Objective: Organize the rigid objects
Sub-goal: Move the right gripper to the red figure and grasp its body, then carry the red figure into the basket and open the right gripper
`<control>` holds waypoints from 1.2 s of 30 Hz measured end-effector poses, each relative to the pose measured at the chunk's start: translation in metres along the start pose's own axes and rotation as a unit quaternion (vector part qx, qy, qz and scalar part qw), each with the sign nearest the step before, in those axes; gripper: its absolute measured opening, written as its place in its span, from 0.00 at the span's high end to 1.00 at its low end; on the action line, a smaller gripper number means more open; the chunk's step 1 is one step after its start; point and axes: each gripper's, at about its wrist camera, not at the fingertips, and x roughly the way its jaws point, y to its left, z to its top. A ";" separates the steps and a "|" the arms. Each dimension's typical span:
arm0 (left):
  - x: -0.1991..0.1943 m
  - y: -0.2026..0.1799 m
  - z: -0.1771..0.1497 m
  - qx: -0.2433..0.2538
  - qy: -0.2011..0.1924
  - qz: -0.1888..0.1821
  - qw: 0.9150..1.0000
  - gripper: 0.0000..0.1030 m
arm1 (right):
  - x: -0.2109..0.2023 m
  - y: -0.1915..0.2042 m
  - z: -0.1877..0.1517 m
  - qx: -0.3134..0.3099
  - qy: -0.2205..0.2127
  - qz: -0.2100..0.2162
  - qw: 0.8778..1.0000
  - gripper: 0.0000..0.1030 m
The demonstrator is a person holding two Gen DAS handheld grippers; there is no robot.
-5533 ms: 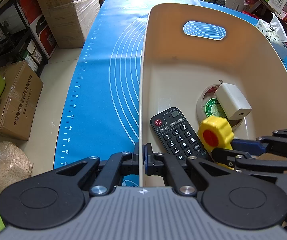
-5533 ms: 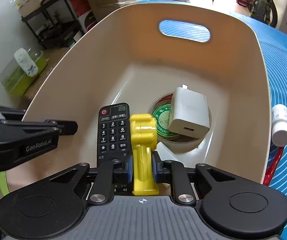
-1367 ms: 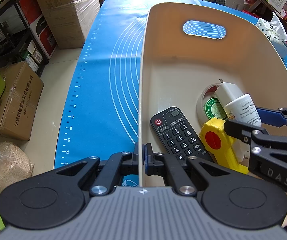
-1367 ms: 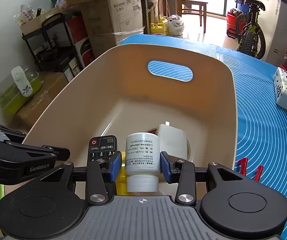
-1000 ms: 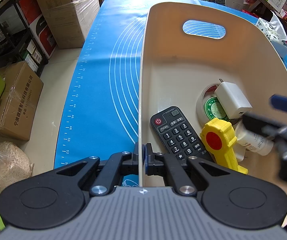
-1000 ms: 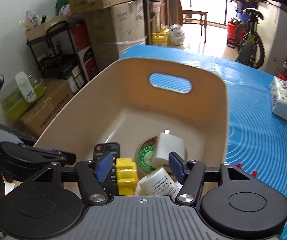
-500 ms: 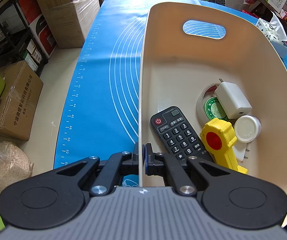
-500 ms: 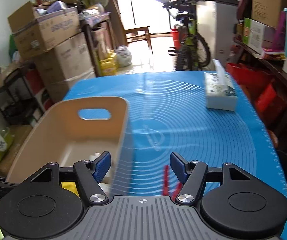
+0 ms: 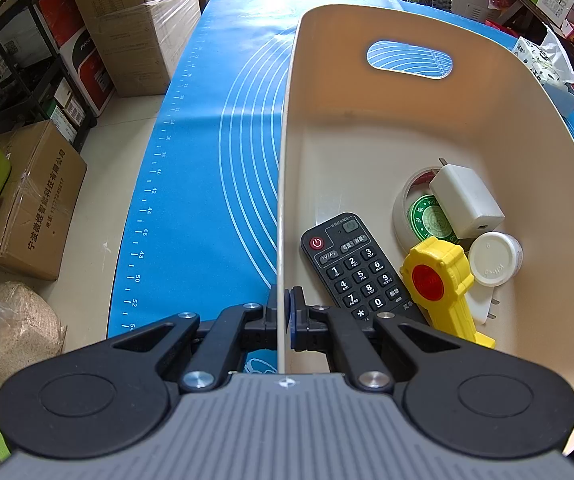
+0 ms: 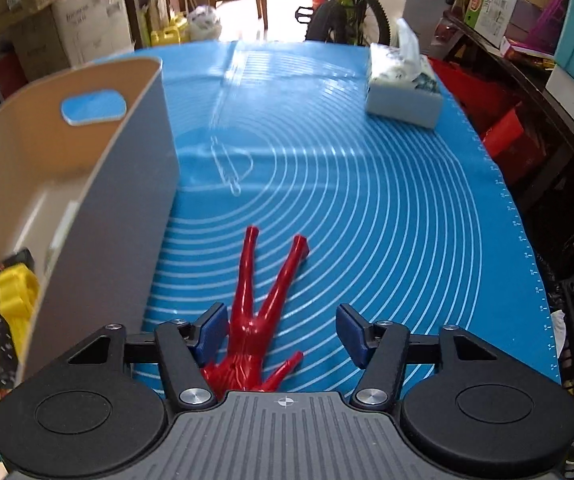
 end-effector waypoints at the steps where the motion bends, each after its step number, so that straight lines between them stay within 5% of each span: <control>1: 0.000 0.000 0.000 0.000 0.000 0.000 1.000 0.96 | 0.004 0.001 -0.001 -0.003 0.005 -0.001 1.000 0.38; 5: 0.000 0.000 0.000 0.000 0.000 0.000 1.000 0.96 | 0.012 0.005 -0.002 -0.007 0.008 0.005 1.000 0.40; 12: 0.002 -0.002 -0.002 0.000 0.001 0.001 1.000 0.96 | 0.014 0.015 -0.005 -0.023 0.007 0.012 1.000 0.61; 17: 0.002 -0.002 -0.002 0.001 0.001 0.001 1.000 0.96 | 0.011 0.011 -0.003 -0.010 0.002 0.016 1.000 0.63; 26: 0.002 -0.002 -0.002 0.001 0.001 0.001 1.000 0.96 | -0.023 0.004 0.006 -0.005 -0.056 0.007 0.998 0.63; 36: 0.002 -0.002 -0.003 0.000 0.001 0.002 1.000 0.95 | -0.088 0.008 0.021 -0.002 -0.178 0.014 0.984 0.63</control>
